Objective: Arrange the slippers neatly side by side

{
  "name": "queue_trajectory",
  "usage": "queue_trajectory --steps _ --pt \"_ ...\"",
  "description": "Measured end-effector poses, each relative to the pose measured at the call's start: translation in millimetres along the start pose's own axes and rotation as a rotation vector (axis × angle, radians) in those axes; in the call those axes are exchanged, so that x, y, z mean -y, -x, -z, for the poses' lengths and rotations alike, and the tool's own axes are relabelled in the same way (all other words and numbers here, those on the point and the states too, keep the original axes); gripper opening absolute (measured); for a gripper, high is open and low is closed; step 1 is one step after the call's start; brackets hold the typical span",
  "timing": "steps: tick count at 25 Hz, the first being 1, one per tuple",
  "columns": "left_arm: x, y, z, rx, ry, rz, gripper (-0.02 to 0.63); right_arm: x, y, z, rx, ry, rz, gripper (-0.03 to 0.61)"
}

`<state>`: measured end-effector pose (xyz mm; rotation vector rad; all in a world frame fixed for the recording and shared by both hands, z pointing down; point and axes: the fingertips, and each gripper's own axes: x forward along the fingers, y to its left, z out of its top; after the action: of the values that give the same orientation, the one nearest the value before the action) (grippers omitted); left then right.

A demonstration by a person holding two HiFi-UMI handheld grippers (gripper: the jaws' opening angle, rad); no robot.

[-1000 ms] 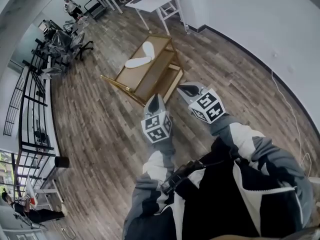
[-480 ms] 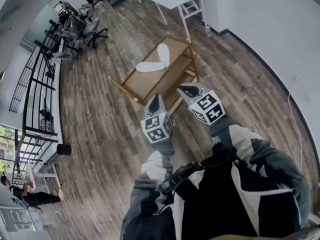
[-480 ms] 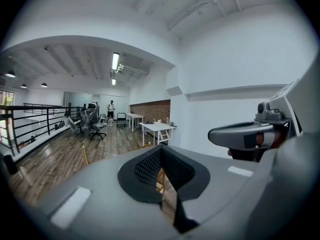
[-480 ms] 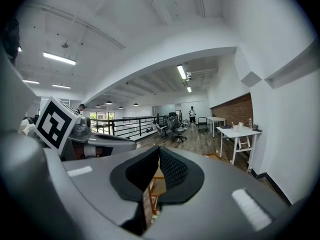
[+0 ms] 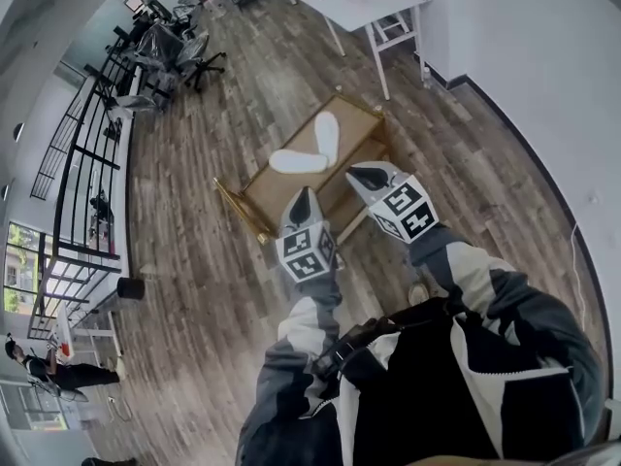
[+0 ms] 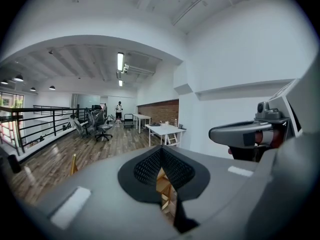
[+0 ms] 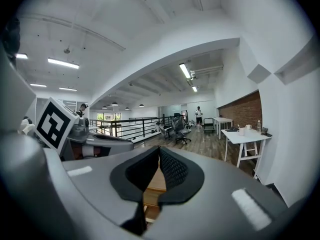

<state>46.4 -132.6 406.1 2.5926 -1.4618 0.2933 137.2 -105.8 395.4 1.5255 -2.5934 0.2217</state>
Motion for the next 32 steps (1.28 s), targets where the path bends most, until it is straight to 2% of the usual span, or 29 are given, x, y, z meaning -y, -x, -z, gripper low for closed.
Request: queue_trajectory --steps 8,15,25,32 --pt "-17 -55 -4 -0.009 0.027 -0.043 0.011 49 -39 -2 -0.017 -0.002 -0.023 0.015" --pt "-60 -128 3 -0.024 0.082 -0.075 0.011 91 -106 5 -0.058 0.009 -0.047 0.015" --pt "-136 -238 -50 0.017 0.082 -0.089 0.011 164 -226 -43 -0.024 0.019 -0.023 0.015" --pt "-181 -268 -68 0.051 0.072 -0.14 0.011 171 -286 -60 -0.017 0.037 -0.068 0.015"
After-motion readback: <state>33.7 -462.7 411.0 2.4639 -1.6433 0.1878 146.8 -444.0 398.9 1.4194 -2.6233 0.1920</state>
